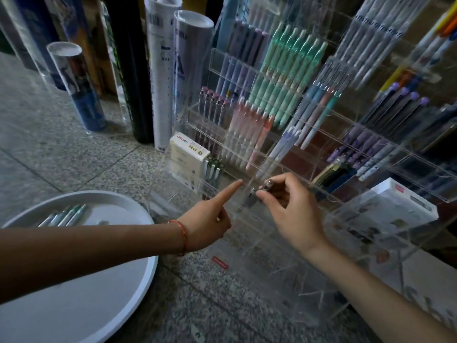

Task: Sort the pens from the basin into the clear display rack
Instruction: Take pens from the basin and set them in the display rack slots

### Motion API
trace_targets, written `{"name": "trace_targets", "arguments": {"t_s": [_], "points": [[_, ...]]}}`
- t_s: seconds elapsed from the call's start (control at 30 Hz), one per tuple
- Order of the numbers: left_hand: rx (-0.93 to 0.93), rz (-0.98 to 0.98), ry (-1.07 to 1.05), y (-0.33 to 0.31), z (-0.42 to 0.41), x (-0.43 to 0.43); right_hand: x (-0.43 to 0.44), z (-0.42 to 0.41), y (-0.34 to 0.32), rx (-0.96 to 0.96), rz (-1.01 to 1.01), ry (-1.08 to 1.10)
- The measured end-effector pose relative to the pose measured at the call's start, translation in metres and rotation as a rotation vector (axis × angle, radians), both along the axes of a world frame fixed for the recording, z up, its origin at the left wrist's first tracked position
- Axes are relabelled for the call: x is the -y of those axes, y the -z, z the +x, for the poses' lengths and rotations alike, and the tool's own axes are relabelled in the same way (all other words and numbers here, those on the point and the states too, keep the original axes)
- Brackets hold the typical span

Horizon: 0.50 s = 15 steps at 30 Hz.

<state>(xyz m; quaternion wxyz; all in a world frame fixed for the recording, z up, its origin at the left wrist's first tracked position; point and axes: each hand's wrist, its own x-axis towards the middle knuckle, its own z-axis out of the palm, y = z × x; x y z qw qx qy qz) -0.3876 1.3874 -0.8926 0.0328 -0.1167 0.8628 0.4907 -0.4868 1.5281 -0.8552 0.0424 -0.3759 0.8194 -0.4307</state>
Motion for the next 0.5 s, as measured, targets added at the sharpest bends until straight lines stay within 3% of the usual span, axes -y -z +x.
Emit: {"name": "trace_targets", "arguments": {"t_s": [0.23, 0.5], "points": [[0.004, 0.004, 0.051, 0.002, 0.001, 0.002, 0.004, -0.002, 0.0, -0.027, 0.089, 0.034], [-0.015, -0.02, 0.079, 0.009, -0.001, 0.007, 0.011, -0.005, 0.016, 0.034, 0.372, 0.066]]}}
